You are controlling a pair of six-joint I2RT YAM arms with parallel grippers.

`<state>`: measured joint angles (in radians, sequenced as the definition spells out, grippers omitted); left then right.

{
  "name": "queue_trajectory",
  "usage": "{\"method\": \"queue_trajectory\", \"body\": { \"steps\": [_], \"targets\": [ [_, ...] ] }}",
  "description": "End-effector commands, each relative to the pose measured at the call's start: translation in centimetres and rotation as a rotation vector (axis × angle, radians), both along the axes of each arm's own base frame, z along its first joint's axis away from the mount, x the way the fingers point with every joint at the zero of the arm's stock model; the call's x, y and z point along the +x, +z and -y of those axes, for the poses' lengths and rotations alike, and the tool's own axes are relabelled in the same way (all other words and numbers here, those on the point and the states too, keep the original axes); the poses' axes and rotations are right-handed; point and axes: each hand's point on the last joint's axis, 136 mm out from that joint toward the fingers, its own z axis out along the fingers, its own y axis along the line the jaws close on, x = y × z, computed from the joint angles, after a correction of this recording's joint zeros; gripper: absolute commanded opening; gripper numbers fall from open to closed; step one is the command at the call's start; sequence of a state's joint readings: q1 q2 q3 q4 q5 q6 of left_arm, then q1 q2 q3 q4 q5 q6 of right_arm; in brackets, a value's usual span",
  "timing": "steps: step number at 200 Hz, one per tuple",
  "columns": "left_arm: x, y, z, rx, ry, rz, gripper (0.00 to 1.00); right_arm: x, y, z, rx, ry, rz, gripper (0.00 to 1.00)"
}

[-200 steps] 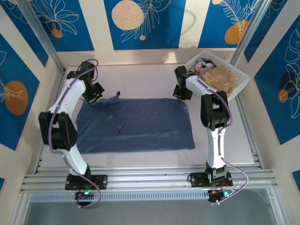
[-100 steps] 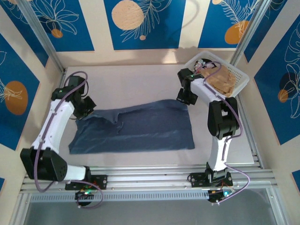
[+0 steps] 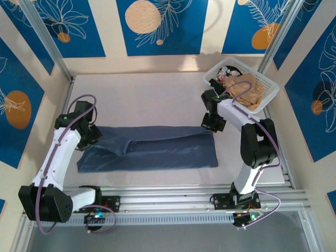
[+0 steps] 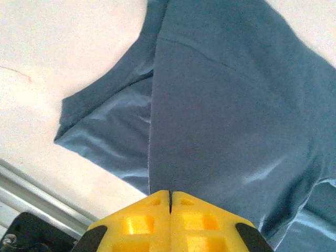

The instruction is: Fold and stack the t-shirts

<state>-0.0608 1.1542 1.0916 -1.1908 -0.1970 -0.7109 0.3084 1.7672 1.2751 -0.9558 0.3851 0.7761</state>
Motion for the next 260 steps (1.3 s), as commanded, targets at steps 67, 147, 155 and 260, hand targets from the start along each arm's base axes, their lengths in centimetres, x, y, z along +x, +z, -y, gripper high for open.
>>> {"method": "queue_trajectory", "body": {
  "steps": [67, 147, 155, 260],
  "targets": [
    [-5.3, -0.7, -1.2, 0.037, 0.070, -0.050, 0.00, -2.8, -0.2, 1.1, -0.085, -0.006, -0.051, 0.00],
    [-6.9, -3.6, -0.4, -0.026, 0.124, -0.083, 0.00, -3.7, 0.3, 1.5, -0.123, -0.007, -0.058, 0.00],
    [-6.8, -3.7, -0.5, -0.022, 0.124, -0.085, 0.00, -3.9, 0.2, 1.4, -0.119, -0.007, -0.060, 0.00],
    [-8.3, -4.8, -0.9, -0.008, 0.196, -0.094, 0.00, -6.3, 0.8, 1.7, -0.068, -0.061, -0.062, 0.38]
  ]
}}
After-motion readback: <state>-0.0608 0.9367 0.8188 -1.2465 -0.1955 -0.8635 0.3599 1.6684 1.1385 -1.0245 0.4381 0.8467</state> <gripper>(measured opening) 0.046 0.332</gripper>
